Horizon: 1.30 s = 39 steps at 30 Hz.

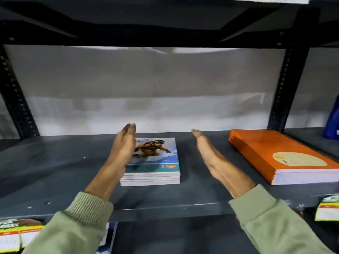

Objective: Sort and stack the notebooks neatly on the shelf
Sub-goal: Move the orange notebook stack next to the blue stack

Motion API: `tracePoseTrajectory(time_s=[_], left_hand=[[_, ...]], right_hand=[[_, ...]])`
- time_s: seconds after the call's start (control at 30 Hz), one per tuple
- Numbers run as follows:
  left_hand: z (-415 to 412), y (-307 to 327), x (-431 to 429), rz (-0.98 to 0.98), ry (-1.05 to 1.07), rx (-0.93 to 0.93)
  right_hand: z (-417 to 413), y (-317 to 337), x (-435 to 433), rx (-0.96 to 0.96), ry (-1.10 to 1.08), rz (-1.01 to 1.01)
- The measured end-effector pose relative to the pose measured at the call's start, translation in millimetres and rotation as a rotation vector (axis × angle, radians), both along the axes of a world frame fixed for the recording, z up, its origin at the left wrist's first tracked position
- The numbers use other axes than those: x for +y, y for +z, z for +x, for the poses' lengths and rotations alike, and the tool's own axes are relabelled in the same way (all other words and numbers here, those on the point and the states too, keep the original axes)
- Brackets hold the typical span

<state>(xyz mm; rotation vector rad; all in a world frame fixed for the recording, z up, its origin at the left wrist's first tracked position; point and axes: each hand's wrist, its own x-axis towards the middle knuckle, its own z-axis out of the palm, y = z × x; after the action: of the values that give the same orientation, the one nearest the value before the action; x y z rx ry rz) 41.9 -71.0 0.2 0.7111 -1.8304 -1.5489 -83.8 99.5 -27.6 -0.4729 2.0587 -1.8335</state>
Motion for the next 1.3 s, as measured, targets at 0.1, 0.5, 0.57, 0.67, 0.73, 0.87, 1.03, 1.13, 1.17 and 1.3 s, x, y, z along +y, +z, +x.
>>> tracePoseTrajectory(time_s=[0.1, 0.5, 0.57, 0.67, 0.73, 0.87, 1.03, 1.13, 1.17, 1.3], left_hand=[[-36, 15, 65, -0.043, -0.143, 0.034], [-152, -34, 272, 0.365, -0.371, -0.029], [-158, -37, 287, 0.403, -0.344, -0.008], [-165, -42, 296, 0.465, -0.294, 0.027], [-169, -44, 297, 0.508, -0.259, 0.038], [-169, -42, 299, 0.569, -0.247, 0.020], [-162, -39, 291, 0.590, -0.276, 0.012], [-150, -37, 271, 0.587, -0.265, -0.014], [-143, -36, 260, 0.575, -0.251, -0.019], [-115, -37, 214, 0.566, -0.208, -0.028]], right_hand=[[-35, 15, 52, 0.068, -0.059, -0.054], [-156, 3, 303, 0.124, -0.308, -0.043], [-164, -13, 313, 0.083, -0.287, -0.013], [-173, -25, 304, -0.031, -0.253, -0.010], [-181, -31, 300, -0.114, -0.221, -0.045], [-179, -33, 301, -0.206, -0.143, -0.095], [-170, -29, 295, -0.229, -0.169, -0.165], [-157, -27, 274, -0.253, -0.137, -0.188], [-149, -25, 262, -0.259, -0.130, -0.182], [-122, -23, 214, -0.280, -0.071, -0.165]])
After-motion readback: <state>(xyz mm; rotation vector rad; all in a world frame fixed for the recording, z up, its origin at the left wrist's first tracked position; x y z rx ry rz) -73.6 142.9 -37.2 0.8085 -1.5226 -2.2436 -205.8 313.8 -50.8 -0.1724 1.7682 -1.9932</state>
